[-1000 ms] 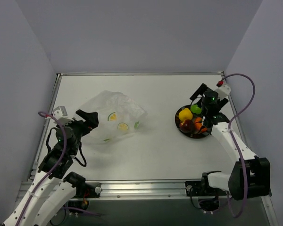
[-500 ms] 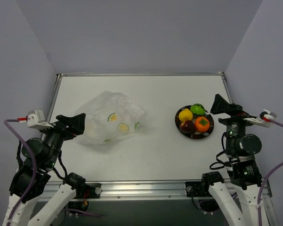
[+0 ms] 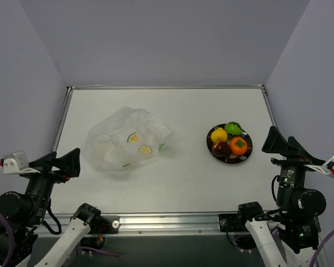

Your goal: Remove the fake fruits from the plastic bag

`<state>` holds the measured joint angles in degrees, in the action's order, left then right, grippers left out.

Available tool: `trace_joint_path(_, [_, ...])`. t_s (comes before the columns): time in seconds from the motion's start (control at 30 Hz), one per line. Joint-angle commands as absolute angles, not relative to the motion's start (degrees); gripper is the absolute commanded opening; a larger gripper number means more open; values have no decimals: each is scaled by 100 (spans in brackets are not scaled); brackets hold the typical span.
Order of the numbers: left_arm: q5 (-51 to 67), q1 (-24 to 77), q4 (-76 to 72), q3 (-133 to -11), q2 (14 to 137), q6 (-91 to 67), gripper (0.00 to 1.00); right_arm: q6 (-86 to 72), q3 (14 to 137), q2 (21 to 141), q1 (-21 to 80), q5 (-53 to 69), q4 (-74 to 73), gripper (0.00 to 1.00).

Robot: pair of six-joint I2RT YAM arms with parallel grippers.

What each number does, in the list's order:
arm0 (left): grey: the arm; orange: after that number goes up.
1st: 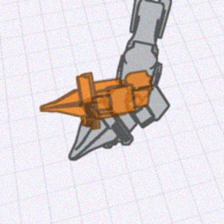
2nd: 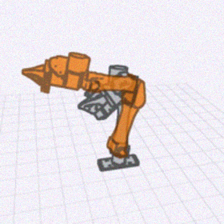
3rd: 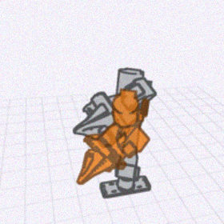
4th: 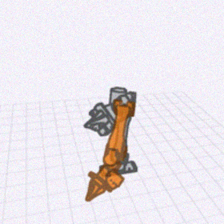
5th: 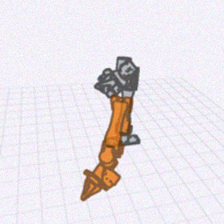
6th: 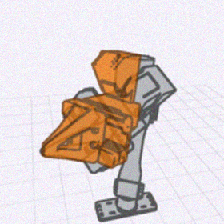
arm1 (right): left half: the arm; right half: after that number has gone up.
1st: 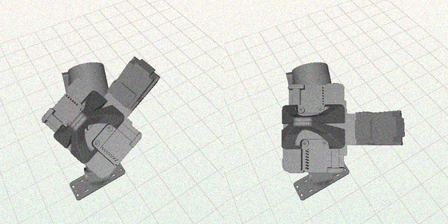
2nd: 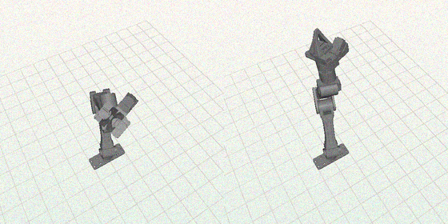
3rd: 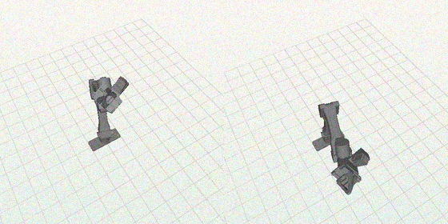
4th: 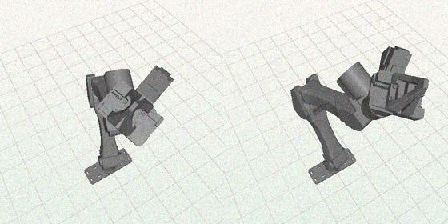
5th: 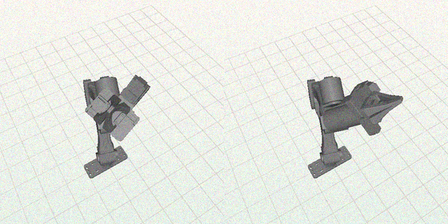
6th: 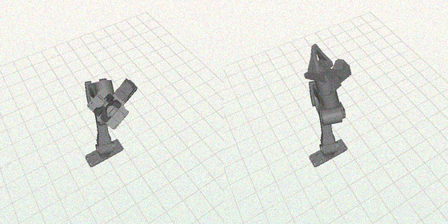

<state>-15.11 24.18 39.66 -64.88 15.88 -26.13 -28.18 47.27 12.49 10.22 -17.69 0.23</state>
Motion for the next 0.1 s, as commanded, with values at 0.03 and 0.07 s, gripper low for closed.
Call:
trace_joint_path(0.03, [-1608,2382,4192,-6460,1635,-2382,94,-2707,4807,1432,1037,-1802,53,100])
trace_joint_path(0.07, [-1574,2373,4184,-6495,1687,-2356,94,-2698,4938,1467,1037,-1784,53,100])
